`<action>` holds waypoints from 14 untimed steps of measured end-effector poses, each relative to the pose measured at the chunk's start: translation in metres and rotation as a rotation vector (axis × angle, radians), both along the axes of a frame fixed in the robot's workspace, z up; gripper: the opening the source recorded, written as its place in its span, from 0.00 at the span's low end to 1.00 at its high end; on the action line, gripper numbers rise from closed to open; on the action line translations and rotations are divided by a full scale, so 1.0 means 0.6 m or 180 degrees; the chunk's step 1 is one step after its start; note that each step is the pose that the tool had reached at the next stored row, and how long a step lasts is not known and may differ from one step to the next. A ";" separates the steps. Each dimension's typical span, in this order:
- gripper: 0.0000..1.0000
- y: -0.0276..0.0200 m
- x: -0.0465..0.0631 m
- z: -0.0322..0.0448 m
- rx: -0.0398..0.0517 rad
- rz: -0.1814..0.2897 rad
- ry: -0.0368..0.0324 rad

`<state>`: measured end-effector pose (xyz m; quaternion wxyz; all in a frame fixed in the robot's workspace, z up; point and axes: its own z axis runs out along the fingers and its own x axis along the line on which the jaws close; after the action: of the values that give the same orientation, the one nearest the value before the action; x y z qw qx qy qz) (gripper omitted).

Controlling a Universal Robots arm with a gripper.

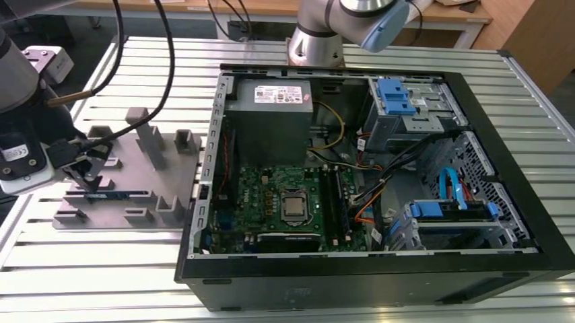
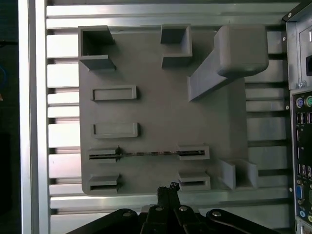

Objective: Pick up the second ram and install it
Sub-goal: 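Reach for the second ram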

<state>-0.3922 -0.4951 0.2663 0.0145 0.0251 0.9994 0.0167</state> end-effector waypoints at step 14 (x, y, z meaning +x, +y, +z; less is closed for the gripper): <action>0.11 0.0001 -0.001 -0.033 -0.0002 0.0000 -0.0001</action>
<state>-0.3925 -0.4951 0.2467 0.0146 0.0251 0.9994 0.0163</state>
